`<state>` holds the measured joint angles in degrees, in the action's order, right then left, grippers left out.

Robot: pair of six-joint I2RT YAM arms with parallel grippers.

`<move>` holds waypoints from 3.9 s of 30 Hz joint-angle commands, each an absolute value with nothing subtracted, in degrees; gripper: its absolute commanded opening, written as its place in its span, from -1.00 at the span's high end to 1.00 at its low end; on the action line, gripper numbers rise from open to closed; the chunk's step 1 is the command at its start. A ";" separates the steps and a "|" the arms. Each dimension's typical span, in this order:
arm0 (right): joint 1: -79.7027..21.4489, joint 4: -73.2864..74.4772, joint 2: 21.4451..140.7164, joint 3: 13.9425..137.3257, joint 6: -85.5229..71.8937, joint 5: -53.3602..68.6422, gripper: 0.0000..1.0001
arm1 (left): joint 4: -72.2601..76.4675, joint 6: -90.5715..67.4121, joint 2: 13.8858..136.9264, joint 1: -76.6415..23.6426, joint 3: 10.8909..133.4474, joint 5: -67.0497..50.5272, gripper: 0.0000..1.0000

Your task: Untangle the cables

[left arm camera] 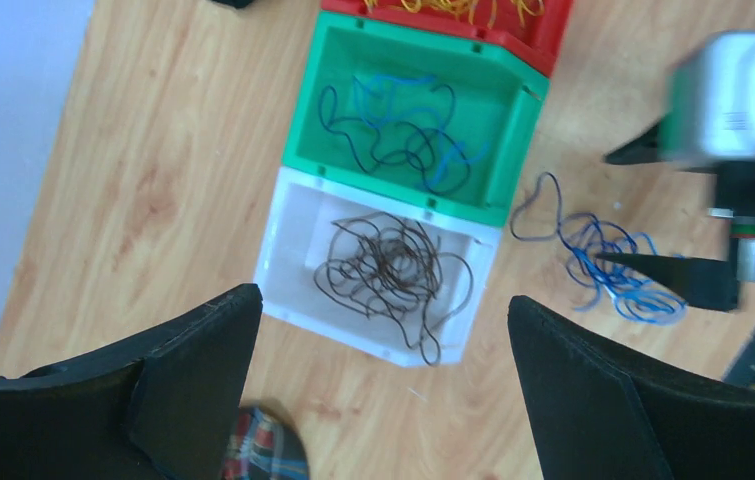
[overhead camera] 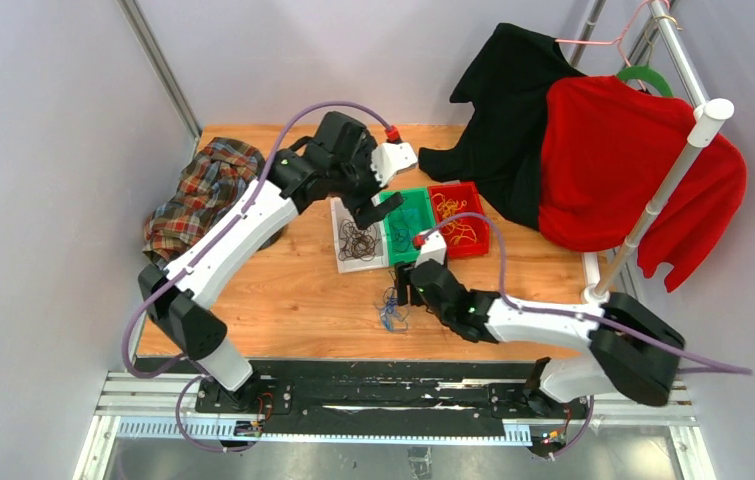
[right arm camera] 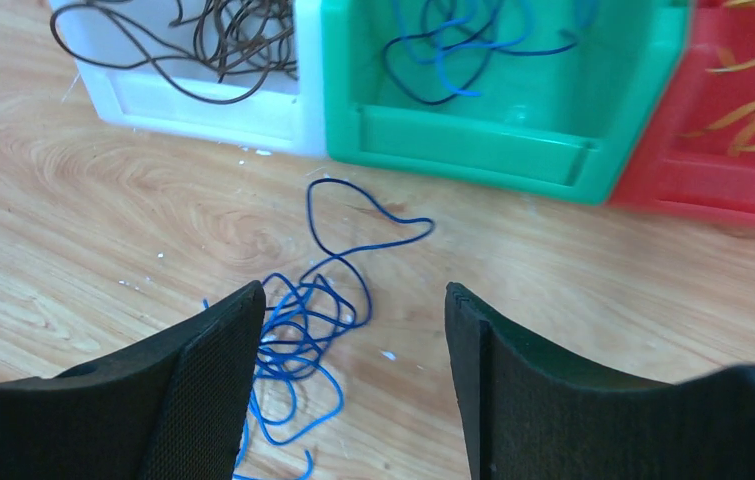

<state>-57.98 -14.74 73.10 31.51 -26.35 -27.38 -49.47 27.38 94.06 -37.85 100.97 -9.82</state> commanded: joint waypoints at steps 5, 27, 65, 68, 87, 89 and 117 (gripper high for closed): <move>-56.17 -15.91 87.77 41.42 -29.85 -21.25 -0.22 | -54.18 23.59 85.14 -36.04 91.94 -15.68 -0.96; -56.97 -0.46 94.44 48.57 -34.22 -22.10 0.17 | -54.29 23.76 80.32 -35.95 90.37 -18.41 -0.96; -54.14 -25.49 54.30 41.45 -21.00 10.55 0.99 | -59.07 34.36 81.64 -38.23 87.65 -46.39 0.47; -53.53 -24.39 54.13 41.66 -20.95 8.61 0.93 | -58.98 33.71 82.71 -38.23 89.15 -44.55 0.98; -51.59 -10.57 44.49 36.20 -16.91 -28.47 -0.28 | -34.95 18.91 105.39 -38.23 101.81 -20.27 0.99; -51.59 -8.82 44.29 36.12 -16.98 -29.92 -0.29 | -34.42 19.83 108.55 -38.32 103.04 -17.14 0.99; -66.35 -9.42 88.87 40.42 -14.67 -12.34 -0.49 | -51.78 12.92 88.78 -22.00 101.97 -17.68 -0.96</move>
